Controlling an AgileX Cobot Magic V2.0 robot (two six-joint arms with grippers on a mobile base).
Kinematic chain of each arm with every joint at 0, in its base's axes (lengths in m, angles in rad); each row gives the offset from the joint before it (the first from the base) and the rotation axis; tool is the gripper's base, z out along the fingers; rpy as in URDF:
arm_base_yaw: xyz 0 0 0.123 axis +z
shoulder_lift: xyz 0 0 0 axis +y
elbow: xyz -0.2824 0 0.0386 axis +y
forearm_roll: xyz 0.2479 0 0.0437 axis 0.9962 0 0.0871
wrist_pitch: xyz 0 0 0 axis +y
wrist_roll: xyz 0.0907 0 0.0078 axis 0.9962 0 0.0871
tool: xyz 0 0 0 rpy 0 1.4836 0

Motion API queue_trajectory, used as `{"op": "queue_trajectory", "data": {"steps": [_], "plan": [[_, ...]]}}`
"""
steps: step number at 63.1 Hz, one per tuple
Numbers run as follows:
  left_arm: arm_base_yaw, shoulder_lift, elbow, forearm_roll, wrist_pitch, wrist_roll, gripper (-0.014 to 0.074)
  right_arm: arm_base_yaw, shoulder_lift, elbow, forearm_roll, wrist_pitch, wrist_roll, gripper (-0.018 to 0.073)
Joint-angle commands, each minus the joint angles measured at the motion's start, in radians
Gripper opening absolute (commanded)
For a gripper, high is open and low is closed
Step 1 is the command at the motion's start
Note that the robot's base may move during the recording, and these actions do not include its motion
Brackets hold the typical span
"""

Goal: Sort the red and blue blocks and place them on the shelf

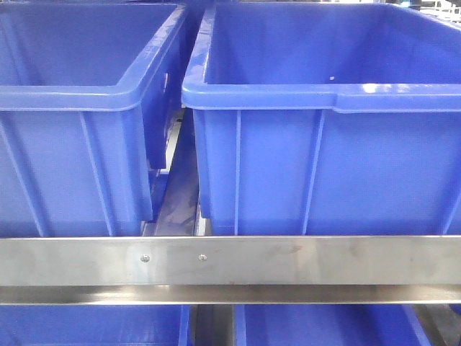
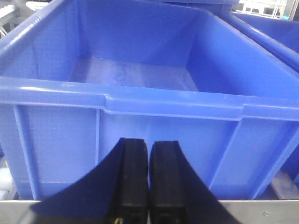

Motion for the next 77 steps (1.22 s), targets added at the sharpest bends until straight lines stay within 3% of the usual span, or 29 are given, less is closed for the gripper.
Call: {"op": "queue_trajectory", "data": {"steps": [1,20,77], "plan": [[0.0,-0.022,0.033,0.011,-0.087,-0.006,0.0124,-0.005,-0.016,0.001,-0.011,-0.084,-0.007,0.0049],[0.0,-0.022,0.033,-0.03,-0.096,-0.006,0.0124,-0.005,-0.016,0.001,-0.011,-0.084,-0.007,0.0049],[0.0,-0.022,0.033,-0.03,-0.096,-0.006,0.0124,-0.005,-0.016,0.001,-0.011,-0.084,-0.007,0.0049]]}}
